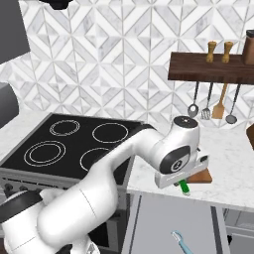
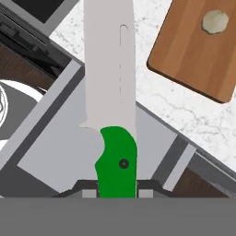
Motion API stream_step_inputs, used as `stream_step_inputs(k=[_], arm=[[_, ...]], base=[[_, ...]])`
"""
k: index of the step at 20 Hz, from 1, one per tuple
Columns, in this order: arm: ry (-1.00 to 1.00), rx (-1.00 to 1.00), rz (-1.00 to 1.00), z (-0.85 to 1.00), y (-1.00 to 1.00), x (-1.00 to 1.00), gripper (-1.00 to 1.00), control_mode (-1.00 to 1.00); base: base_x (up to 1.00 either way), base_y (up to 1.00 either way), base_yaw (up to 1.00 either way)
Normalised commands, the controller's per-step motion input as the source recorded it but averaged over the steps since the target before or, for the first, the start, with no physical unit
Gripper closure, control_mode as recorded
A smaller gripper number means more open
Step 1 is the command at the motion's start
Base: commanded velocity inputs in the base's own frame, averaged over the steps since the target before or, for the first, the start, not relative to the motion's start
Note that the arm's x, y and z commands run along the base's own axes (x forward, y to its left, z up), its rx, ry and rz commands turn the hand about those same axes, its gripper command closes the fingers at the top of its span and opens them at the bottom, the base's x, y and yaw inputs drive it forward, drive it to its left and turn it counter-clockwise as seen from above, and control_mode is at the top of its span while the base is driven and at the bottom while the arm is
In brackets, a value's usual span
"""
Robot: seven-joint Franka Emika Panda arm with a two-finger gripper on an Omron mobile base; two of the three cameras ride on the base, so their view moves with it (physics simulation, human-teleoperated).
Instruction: Place the appropriate cutting tool for cutting the garlic skin on the cutting board.
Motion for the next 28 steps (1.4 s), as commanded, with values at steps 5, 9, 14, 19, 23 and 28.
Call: stream_step_inputs(k=[5, 9, 14, 19, 23, 28], arm=[[-0.04, -0.01, 0.04, -0.83, -0.04, 0.77, 1.0, -1.0], [0.0, 0.0, 0.01, -0.54, -0.03, 0.94, 1.0, -1.0], [0.01, 0.0, 0.04, -0.28, -0.2, 0.88, 1.0, -1.0], [0.05, 0.02, 0.04, -0.3, -0.27, 0.82, 1.0, -1.0], [0.05, 0.07, 0.06, -0.08, -0.22, 0.69, 1.0, -1.0], [0.12, 0.05, 0.07, -0.19, -0.17, 0.53, 1.0, -1.0]], base=[[0.0, 0.0, 0.0], [0.0, 0.0, 0.0], [0.0, 0.0, 0.0], [0.0, 0.0, 0.0], [0.0, 0.0, 0.0], [0.0, 0.0, 0.0]])
